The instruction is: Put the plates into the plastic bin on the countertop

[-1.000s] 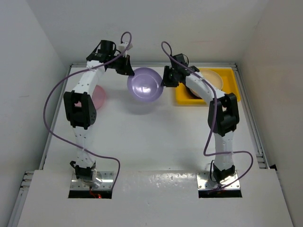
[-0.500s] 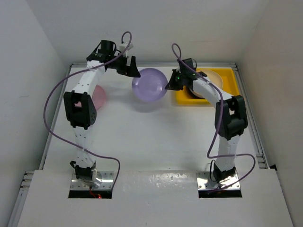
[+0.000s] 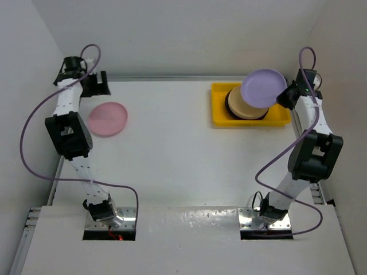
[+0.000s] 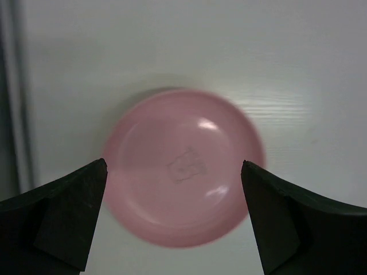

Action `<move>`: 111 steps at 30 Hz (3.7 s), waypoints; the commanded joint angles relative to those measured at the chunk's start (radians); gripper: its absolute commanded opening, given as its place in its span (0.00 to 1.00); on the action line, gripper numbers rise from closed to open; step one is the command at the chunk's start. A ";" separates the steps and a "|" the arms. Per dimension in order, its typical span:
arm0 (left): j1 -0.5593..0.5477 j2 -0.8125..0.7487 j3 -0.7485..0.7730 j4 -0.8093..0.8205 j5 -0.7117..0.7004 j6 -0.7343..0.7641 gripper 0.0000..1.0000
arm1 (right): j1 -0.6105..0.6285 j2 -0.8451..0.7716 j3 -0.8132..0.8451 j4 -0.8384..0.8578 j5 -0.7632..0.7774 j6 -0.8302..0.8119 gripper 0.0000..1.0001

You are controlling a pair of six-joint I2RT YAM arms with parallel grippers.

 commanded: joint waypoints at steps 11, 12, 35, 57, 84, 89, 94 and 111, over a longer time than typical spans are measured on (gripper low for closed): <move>0.175 0.083 -0.131 0.007 -0.151 0.026 0.98 | 0.025 0.235 0.234 -0.166 -0.012 -0.058 0.38; 0.175 0.093 -0.142 0.007 -0.107 0.040 0.98 | 0.025 0.240 0.240 -0.177 -0.011 -0.065 0.46; -0.087 -0.005 -0.137 0.029 0.320 0.104 0.00 | 0.552 0.065 0.274 -0.145 0.134 -0.345 0.83; -0.291 -0.098 -0.027 -0.095 0.502 0.104 0.00 | 0.707 0.306 0.260 0.119 -0.278 -0.047 0.38; -0.222 -0.088 -0.028 -0.124 0.205 0.144 1.00 | 0.056 0.186 0.219 -0.131 -0.029 -0.055 0.01; -0.222 -0.079 -0.019 -0.124 0.205 0.155 1.00 | 0.057 0.246 0.268 -0.131 -0.025 -0.033 0.23; -0.213 -0.088 -0.019 -0.134 0.205 0.164 1.00 | 0.066 0.251 0.300 -0.189 0.024 -0.081 0.74; -0.280 -0.209 -0.169 -0.134 0.192 0.173 1.00 | 0.045 -0.678 -0.437 -0.328 0.098 -0.024 0.97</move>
